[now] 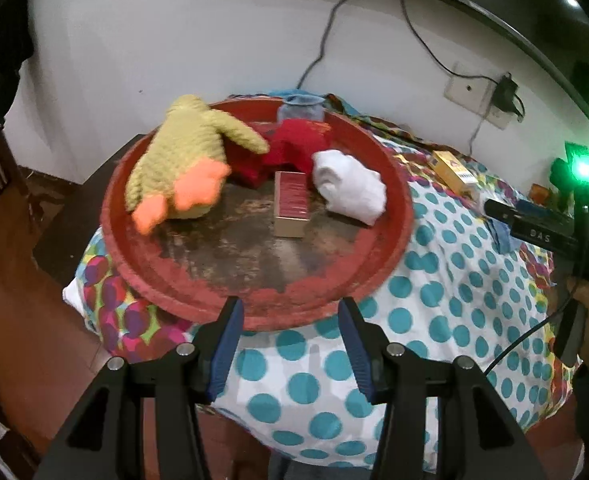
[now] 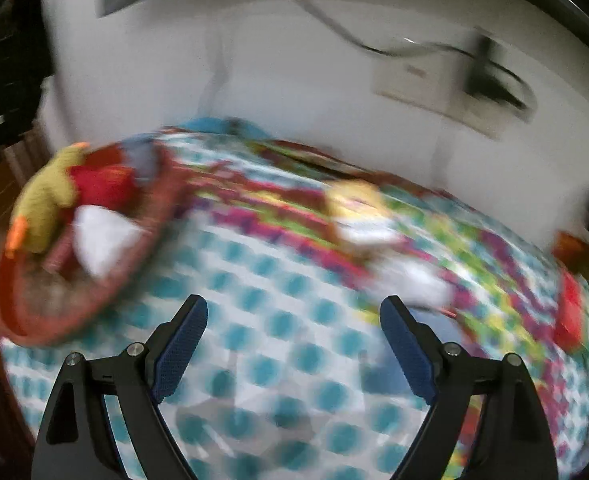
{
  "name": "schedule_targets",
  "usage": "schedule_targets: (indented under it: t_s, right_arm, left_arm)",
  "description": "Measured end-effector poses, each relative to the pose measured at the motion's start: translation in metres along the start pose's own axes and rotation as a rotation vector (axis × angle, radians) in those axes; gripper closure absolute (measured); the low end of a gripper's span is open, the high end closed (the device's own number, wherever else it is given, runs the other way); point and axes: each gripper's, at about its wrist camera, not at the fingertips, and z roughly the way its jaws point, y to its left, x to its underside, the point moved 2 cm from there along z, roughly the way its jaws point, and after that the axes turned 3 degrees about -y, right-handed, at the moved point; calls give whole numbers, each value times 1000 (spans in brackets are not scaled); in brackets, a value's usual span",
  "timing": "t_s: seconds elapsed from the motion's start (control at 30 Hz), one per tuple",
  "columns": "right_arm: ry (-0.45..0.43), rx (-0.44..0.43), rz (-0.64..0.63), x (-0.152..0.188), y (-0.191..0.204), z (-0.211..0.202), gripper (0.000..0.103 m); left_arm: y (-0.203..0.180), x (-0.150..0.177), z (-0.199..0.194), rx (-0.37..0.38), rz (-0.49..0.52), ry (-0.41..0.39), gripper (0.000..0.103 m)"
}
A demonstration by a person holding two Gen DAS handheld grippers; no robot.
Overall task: Organize objects
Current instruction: 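Move the right gripper back and grasp the blue-grey sock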
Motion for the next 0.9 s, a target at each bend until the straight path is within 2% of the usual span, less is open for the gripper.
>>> schedule_targets:
  t_s: [0.13,0.2,0.33,0.57,0.6,0.63,0.67,0.8,0.9]
  right_arm:
    - [28,88,50,21,-50,2,16]
    - [54,105,72,32,-69,7,16]
    - [78,112,100,43,-87,20,16]
    - [78,96,68,44,-88,40,20]
    - [79,81,68,44,-88,42,27]
    - [82,57,72,45,-89,44,40]
    - [85,34,77,46,-90,46,45]
    - [59,-12,78,46,-92,41,55]
    - [28,-26,112,49,-108,28,55]
  left_arm:
    - [-23,1,5,12,51,17,53]
    - [-37,1,8,16,83,22,53]
    - [-66,-3,18,22,141,40,53]
    - [-121,-25,41,42,255,32,53]
    - [-131,-29,47,42,277,40,53]
    - [-137,-31,51,45,289,46,53]
    - [-147,-35,57,50,310,45,53]
    - [-182,-46,75,66,392,43,53]
    - [-209,-57,89,118,432,47,53]
